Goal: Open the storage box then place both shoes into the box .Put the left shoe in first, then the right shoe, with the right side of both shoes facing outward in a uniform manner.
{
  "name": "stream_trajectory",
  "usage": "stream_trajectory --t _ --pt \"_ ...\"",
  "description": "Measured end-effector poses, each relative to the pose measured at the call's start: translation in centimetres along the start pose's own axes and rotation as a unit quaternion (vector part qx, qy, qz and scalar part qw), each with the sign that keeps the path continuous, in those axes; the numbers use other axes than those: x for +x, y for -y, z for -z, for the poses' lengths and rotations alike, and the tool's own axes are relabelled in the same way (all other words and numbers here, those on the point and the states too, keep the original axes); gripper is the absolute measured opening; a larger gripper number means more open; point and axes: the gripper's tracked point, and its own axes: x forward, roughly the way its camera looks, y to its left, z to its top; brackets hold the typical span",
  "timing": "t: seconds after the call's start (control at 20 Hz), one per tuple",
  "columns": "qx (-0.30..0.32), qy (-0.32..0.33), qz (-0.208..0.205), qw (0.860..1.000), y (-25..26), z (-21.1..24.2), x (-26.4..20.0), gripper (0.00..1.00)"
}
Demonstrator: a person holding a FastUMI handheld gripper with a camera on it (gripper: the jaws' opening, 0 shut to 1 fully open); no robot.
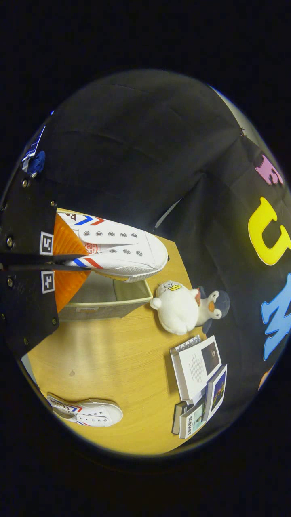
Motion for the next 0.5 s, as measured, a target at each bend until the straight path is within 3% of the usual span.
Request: stream_trajectory --t 0.5 --pt "-0.023 -0.039 0.006 0.999 -2.6 3.3 4.5 0.0"
